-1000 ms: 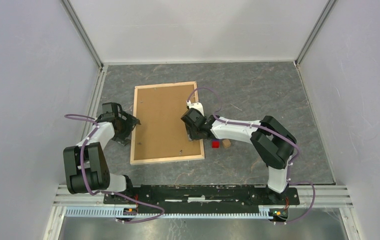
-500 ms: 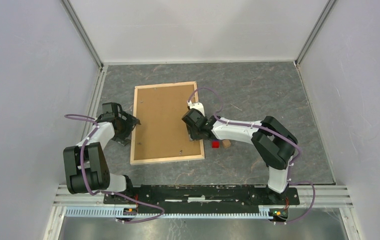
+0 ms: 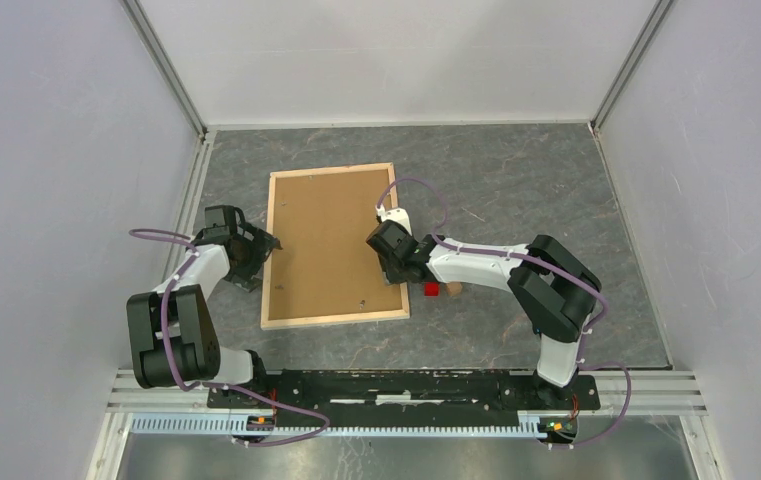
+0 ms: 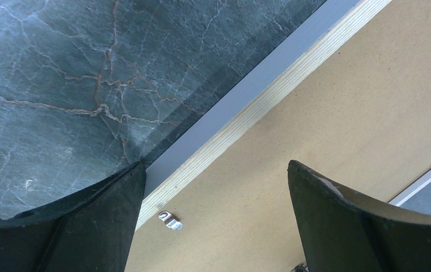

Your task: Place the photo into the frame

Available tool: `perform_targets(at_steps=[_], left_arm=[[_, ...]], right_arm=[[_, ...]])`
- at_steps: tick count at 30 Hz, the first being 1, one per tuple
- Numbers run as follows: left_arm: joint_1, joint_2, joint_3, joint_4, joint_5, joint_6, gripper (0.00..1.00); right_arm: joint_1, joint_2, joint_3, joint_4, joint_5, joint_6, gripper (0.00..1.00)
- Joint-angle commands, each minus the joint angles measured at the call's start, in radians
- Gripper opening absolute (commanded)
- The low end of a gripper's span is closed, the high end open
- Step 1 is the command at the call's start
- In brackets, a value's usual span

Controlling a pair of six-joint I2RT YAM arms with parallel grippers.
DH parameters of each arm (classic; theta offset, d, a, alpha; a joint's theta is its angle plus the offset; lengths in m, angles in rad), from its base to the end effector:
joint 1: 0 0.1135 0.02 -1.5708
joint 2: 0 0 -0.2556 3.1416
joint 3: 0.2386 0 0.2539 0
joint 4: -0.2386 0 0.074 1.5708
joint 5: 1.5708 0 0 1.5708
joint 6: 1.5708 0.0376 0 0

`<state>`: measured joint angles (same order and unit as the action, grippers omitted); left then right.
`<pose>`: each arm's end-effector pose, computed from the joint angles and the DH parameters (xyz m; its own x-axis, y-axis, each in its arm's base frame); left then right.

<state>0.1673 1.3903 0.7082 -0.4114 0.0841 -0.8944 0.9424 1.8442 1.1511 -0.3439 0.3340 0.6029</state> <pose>0.2516 0.0393 0.1570 -0.4485 -0.8638 -0.2294 -0.7631 0.5038 -0.4050 0.2292 0.2944 0.1539 -0.7946 -0.1822 -0.5791 -0.2618 0.9635 0.0560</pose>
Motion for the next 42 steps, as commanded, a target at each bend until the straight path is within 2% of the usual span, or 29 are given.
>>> perform_targets(at_steps=[1,13,16,19,23,26,31,36,42], left_arm=[[-0.008,-0.022,-0.009,0.02,0.046,-0.055,1.0],[-0.008,-0.022,-0.01,0.021,0.046,-0.054,1.0],[-0.009,-0.022,-0.01,0.02,0.045,-0.054,1.0],[-0.008,-0.021,-0.011,0.02,0.043,-0.053,1.0],[-0.008,-0.022,-0.011,0.021,0.044,-0.052,1.0],[-0.008,-0.023,-0.011,0.02,0.04,-0.052,1.0],[-0.008,-0.022,-0.007,0.021,0.043,-0.048,1.0],[-0.006,-0.03,0.005,0.034,0.075,-0.004,1.0],[0.013,-0.009,0.025,0.025,0.11,0.031,1.0]], right_arm=[[0.024,-0.001,-0.026,-0.034,-0.033,-0.038,0.45],[0.023,0.005,-0.034,-0.026,-0.025,-0.08,0.39],[0.024,-0.003,-0.039,-0.009,-0.002,-0.145,0.38],[0.024,0.002,-0.039,0.007,0.043,-0.213,0.32],[0.024,0.011,-0.034,0.036,0.033,-0.263,0.32],[0.024,0.008,-0.015,0.031,0.025,-0.273,0.37],[0.02,-0.032,-0.03,0.09,-0.04,-0.269,0.61],[-0.007,0.013,-0.018,0.176,-0.074,-0.27,0.72],[-0.063,0.079,0.038,0.2,-0.142,-0.256,0.77]])
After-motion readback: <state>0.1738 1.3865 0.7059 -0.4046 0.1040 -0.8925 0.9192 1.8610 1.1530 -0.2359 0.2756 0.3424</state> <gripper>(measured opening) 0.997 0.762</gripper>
